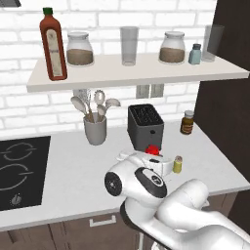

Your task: Put the shaker and condiment bottle from the counter next to their counterparts in the cabinet.

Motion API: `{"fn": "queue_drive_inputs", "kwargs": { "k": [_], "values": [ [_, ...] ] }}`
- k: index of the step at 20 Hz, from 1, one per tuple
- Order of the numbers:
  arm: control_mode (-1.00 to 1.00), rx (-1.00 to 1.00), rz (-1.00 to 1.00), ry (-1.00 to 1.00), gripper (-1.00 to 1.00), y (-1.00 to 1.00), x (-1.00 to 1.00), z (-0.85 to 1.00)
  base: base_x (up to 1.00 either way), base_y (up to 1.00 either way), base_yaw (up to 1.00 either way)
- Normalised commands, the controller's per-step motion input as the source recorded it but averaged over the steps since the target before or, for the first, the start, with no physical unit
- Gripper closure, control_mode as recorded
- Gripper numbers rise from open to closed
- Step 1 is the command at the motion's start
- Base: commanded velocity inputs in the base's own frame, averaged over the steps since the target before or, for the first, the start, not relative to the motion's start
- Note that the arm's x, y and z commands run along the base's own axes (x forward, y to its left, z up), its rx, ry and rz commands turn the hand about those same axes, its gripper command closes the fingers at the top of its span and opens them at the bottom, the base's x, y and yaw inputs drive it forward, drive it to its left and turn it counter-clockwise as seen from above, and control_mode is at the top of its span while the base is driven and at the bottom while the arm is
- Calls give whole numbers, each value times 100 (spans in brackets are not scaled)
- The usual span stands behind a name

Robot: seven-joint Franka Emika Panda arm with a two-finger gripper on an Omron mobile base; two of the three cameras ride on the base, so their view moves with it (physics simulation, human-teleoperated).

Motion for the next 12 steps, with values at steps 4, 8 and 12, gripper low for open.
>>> {"fn": "queue_drive_inputs", "kwargs": {
  "k": [4,8,12],
  "values": [
    [-100,0,26,4,100,17,-6,71,0,0,0],
    [-100,0,26,4,100,41,-14,63,0,0,0],
    [-100,0,25,9,100,54,-4,59,0,0,0]
  ]
}}
